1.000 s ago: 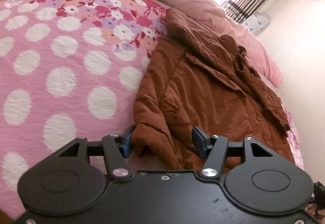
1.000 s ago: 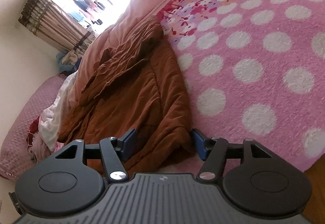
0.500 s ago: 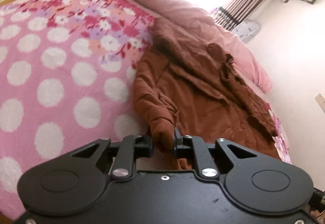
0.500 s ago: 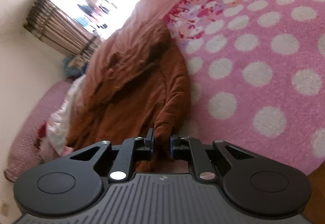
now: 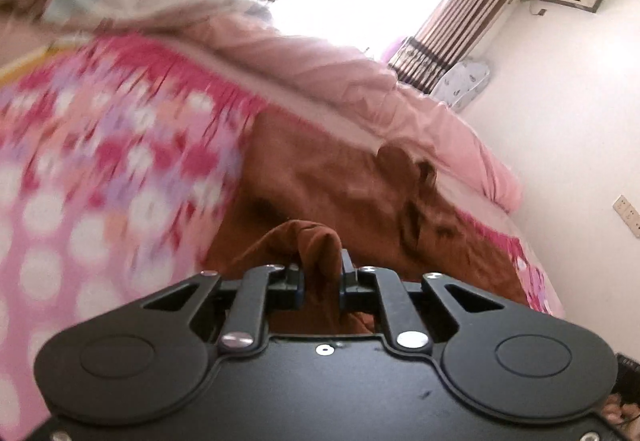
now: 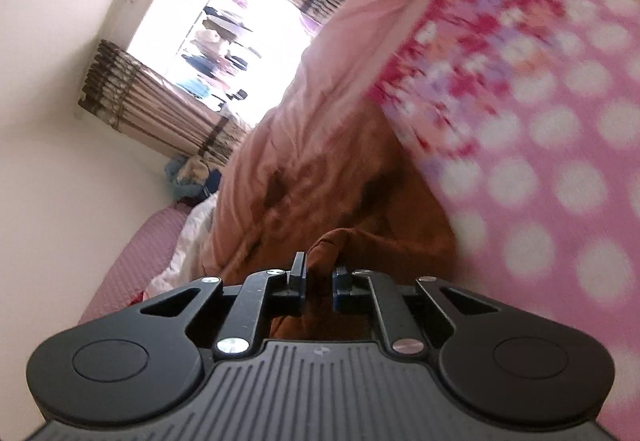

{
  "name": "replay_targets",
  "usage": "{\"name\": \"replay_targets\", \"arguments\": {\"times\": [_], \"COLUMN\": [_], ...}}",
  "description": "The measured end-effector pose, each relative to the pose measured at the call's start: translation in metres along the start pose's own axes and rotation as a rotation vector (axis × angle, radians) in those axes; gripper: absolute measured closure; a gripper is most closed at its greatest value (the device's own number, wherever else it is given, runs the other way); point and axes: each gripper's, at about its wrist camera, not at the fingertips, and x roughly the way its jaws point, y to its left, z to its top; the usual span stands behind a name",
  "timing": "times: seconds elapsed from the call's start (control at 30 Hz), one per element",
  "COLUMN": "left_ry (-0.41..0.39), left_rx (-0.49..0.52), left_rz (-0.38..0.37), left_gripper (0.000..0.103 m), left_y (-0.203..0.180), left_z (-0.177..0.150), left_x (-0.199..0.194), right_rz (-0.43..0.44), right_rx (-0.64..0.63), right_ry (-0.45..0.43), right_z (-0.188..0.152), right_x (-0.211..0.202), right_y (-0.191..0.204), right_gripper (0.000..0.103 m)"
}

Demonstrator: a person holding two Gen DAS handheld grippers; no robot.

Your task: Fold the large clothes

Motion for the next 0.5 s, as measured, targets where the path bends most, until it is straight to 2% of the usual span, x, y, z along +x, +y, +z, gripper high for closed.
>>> {"name": "replay_targets", "arguments": {"times": [0.1,0.27,0.37,0.4,0.43,0.5], "left_ry": [-0.024,-0.033,-0.006,0.005,0.040,0.094], "left_rx": [0.057,0.114,0.165,0.158,0.154,0.120], "left_rz": [0.009,0.083,0.125,0.138,0.151,0.214], "left_gripper": [0.091,0.090,0.077,0.068,0.065,0.064], "left_y": [-0.016,-0.028,-0.022,-0.016,-0.011,-0.002], "left_z": [0.043,0.109,0.130,0.135,0.137,0.138], "left_x": [0.032,0.116,0.176,0.194,0.213,0.235], "right_rz": [0.007,-0.012,-0.057,-0.080,-0.105,-0.152], "right_rx": [-0.029,-0.050,-0.050,-0.042,-0.028,0.019], "right_ry": [-0.016,-0.047,-0.051,-0.054,-0.061,-0.044], "right_z": [0.041,0.112,0.140,0.147,0.151,0.155], "right_x": [0.033,0.111,0.166,0.186,0.203,0.235], "right_y": [0.018,0.041,0.041,0.037,0.030,0.012], "right_gripper": [0.092,0.092,0.090,0.086,0.078,0.065]}}
